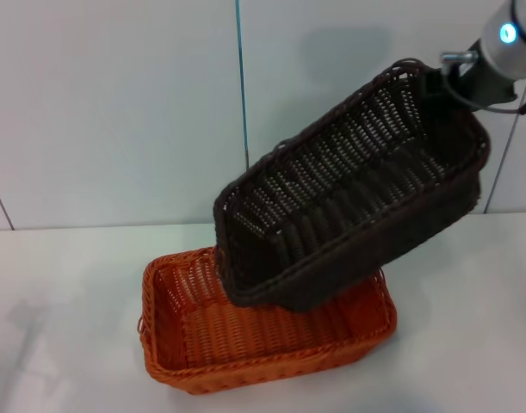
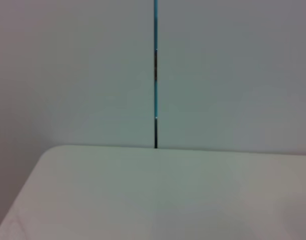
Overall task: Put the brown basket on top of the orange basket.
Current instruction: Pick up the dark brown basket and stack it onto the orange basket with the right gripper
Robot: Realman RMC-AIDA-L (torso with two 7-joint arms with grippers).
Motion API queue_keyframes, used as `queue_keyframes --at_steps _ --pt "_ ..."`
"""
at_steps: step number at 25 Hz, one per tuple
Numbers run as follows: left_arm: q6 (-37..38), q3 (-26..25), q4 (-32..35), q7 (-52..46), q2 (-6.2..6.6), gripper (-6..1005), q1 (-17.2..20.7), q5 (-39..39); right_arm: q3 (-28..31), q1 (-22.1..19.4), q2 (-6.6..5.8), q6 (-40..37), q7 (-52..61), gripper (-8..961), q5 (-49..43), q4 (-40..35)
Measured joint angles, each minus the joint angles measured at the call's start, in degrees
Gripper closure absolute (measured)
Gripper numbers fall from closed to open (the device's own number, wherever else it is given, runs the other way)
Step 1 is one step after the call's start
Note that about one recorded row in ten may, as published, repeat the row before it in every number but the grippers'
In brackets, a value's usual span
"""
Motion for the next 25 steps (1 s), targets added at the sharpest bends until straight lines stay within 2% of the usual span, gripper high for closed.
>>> queue_keyframes --at_steps 6,11,17,25 --pt "0.6 3.2 2.1 -0.8 2.49 64 -1.5 -1.4 -8.9 -3.0 0.14 5.0 6.3 787 3.7 -0.4" --pt "0.7 4.1 2.5 -0.8 3.52 64 -1.7 -2.4 -13.1 -6.4 0.11 9.9 8.6 787 9.0 -1.5" --pt "0.9 6.1 2.9 -1.5 4.85 64 -1.7 -3.3 -19.7 -10.4 0.17 12.2 13.9 788 10.2 -0.8" --pt "1.8 9.2 3.3 -3.4 6.57 64 -2.1 -3.4 -24.8 -15.4 0.21 13.2 17.7 788 11.4 5.4"
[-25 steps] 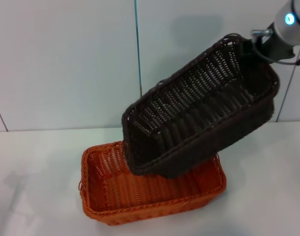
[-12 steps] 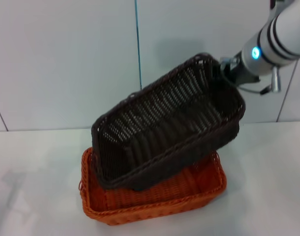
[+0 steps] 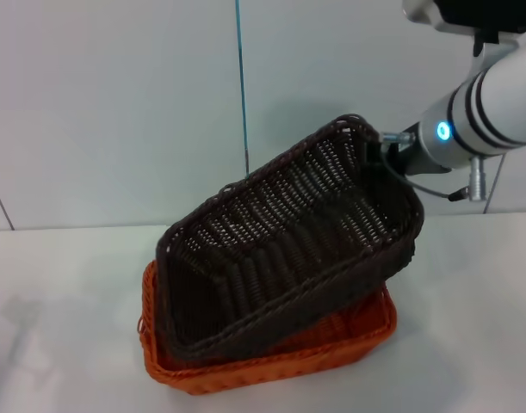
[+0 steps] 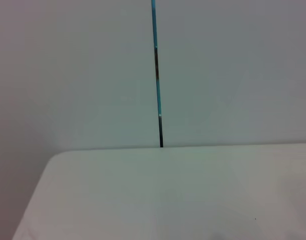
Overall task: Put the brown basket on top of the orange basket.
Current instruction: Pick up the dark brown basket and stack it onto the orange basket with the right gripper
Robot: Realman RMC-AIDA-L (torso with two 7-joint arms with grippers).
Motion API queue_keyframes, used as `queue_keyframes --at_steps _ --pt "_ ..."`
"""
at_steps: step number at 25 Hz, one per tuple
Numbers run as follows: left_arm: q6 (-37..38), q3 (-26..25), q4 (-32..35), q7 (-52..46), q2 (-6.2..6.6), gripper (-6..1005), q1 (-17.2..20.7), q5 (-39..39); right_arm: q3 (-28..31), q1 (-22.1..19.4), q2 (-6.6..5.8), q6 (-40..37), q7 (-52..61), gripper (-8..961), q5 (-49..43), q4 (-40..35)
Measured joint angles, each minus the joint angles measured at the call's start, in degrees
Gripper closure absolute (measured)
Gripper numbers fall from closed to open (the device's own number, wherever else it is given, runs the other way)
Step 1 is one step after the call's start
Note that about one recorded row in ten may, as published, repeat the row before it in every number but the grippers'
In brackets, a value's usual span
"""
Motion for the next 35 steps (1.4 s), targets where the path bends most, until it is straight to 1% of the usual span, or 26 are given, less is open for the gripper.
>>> queue_keyframes --at_steps 7,13,16,25,30,35 --pt "0.5 1.0 0.2 -1.0 0.99 64 -0.2 0.0 -6.0 -3.7 -0.03 5.1 4.0 788 -0.1 1.5" --pt "0.7 3.1 1.2 -2.3 2.2 64 -0.9 0.0 -9.5 -5.9 -0.07 7.8 6.6 788 -0.6 1.6" --pt "1.0 4.0 1.6 -3.0 2.8 64 -1.3 0.0 -11.7 -7.2 -0.08 10.3 8.0 788 -0.8 1.6" --pt "1.4 6.6 2.1 -4.9 4.36 64 -2.1 0.0 -18.4 -10.9 0.0 13.1 14.6 788 -4.7 1.8" --pt "1.5 7.7 2.2 -5.4 4.67 64 -2.3 0.0 -21.2 -13.2 0.0 15.0 16.4 789 -4.8 0.5" --pt "1.5 8.0 2.5 -5.5 4.61 64 -2.3 0.0 -22.9 -13.8 0.0 16.9 16.6 789 -4.8 -2.4"
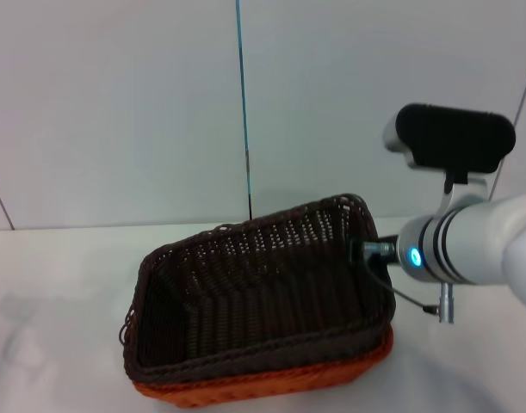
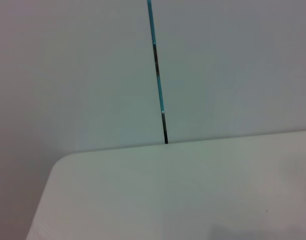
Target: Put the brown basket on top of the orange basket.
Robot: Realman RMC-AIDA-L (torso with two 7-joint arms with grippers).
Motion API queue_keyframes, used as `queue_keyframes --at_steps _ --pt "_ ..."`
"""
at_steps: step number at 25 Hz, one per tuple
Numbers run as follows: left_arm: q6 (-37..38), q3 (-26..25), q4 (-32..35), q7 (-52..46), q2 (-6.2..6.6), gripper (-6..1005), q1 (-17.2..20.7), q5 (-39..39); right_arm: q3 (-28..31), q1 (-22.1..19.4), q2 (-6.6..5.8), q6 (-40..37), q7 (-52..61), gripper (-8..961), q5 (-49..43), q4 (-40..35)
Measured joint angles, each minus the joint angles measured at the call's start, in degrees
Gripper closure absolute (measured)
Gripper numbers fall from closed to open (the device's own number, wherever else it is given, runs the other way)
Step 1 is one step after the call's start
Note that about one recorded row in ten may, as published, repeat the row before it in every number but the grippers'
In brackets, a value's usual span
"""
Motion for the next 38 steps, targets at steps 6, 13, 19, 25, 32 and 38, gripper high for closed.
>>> queue_keyframes --at_steps 6,13,19,25,32,38 --pt "0.2 -0.1 0.7 0.0 -1.04 64 0.0 0.0 -1.9 0.2 -0.01 1.0 -0.2 789 -1.6 -3.8" --pt "1.1 -0.6 1.6 0.3 -2.68 64 -0.8 0.4 -2.4 -0.5 -0.24 2.0 -1.0 789 -7.3 -6.5" --pt "1.8 -1.0 2.9 0.3 -3.12 64 -1.7 0.4 -1.7 -0.7 -0.27 3.2 -2.4 788 -8.0 -8.6" --pt "2.3 -1.1 4.3 0.3 -3.16 64 -1.8 0.4 -2.0 -0.5 -0.12 9.3 -2.6 766 -5.4 -11.0" --pt "2.4 -1.2 4.8 0.1 -2.81 64 -1.8 0.2 -2.1 -0.1 -0.08 10.2 -5.1 562 -0.9 -10.9" --pt "2.3 -1.3 4.9 0.1 -3.08 64 -1.8 0.2 -1.9 -1.1 -0.16 6.8 -6.0 384 -0.4 -7.2"
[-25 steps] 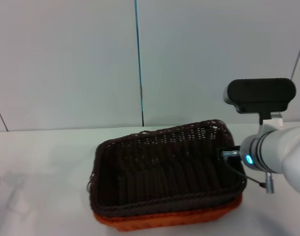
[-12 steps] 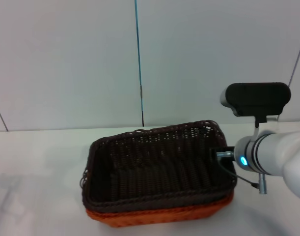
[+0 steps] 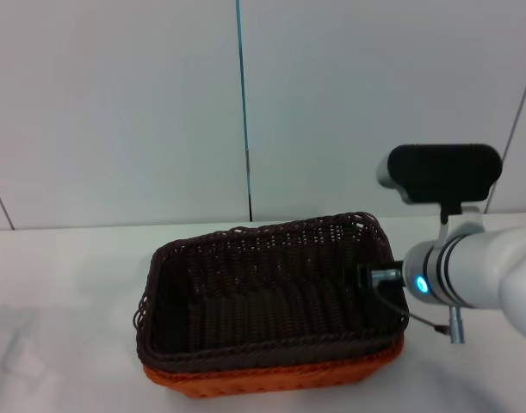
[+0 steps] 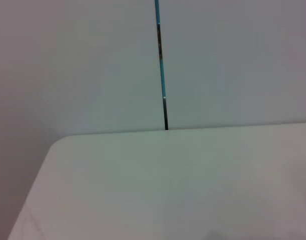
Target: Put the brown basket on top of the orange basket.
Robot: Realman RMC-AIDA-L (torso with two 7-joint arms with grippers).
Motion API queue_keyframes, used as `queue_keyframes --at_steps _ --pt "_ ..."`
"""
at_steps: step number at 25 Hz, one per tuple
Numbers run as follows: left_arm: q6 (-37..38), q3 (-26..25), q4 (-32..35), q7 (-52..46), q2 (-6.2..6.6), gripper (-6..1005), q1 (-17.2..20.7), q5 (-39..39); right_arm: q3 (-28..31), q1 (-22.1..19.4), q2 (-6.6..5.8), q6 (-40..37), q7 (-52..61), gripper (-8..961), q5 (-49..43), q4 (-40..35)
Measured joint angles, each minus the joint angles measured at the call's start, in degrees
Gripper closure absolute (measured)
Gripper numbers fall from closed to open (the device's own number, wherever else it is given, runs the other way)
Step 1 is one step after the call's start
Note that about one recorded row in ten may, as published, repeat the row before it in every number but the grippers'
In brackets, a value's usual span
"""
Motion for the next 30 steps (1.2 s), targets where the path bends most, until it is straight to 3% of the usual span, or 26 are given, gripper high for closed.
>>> queue_keyframes --at_steps 6,12,15,16,18,25,30 --pt "-0.2 -1.9 0.0 0.3 -1.18 64 -0.4 0.2 2.3 -0.4 -0.11 -1.1 -0.5 258 -5.3 4.1" --pt "-0.4 -6.1 0.1 2.9 -3.34 64 -0.7 0.4 2.6 -1.4 0.0 4.5 0.6 72 -12.9 6.0" --pt "-0.4 -9.7 0.2 5.2 -4.84 64 -0.7 0.4 2.4 -2.5 0.03 11.2 0.8 23 -14.8 5.1" --pt "-0.3 -12.3 0.2 6.9 -6.03 64 -0.7 0.4 2.5 -3.0 0.0 13.6 0.8 16 -15.0 4.5" --pt "-0.2 -13.5 0.2 7.7 -6.61 64 -0.8 0.4 2.7 -4.1 -0.03 19.0 0.7 16 -15.0 3.0" --pt "0.8 -23.9 -0.2 15.7 -11.58 64 -1.6 0.4 6.3 -8.6 -0.02 42.5 0.8 16 -15.0 -5.8" --pt "2.5 -26.0 -1.2 17.5 -13.89 64 -1.8 0.4 10.6 -9.2 -0.01 58.4 0.7 16 -15.1 -14.9"
